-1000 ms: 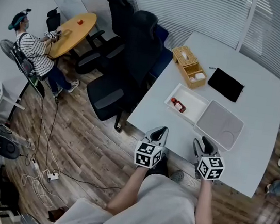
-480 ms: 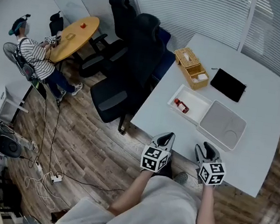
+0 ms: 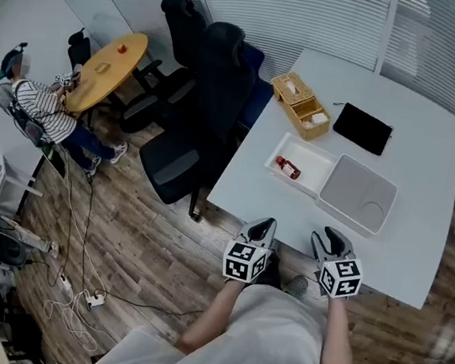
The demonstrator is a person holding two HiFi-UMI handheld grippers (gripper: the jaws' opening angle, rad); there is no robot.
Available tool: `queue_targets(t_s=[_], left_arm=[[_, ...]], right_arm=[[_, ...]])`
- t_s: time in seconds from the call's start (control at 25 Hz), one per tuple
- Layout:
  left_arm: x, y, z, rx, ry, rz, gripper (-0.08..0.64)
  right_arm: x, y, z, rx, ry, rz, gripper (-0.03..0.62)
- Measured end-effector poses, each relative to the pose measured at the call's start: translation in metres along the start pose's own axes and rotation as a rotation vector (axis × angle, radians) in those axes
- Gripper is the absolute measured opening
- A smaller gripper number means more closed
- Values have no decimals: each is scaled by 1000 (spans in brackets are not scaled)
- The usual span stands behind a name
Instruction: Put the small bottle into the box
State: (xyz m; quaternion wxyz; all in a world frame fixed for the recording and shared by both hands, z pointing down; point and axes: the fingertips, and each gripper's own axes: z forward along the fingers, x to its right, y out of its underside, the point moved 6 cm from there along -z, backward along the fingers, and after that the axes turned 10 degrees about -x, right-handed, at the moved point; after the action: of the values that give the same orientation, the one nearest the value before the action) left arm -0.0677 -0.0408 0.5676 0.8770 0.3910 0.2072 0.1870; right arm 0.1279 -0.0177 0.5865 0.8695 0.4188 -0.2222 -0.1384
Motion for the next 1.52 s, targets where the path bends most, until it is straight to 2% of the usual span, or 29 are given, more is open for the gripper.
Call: queue_targets(t_s=[0.4,0.6,0.68,1.08,1.52], left_arm=[[-1,-1,1,-4,0,12,29],[0,-3,4,-3,2,16,29],[1,-6,4,-1,4,17,29],[3,-9,8,-5,12,19,29],[9,5,17,-31,20,-4,29]], right_arm=[[1,-1,5,-1,1,0,128],[2,-2,8,-9,6,-5,40],[1,-2,9,-15,5,-3,26],[-1,2,13,-41,1,1,21],[-2,10,15,-74,-9,-12,18]])
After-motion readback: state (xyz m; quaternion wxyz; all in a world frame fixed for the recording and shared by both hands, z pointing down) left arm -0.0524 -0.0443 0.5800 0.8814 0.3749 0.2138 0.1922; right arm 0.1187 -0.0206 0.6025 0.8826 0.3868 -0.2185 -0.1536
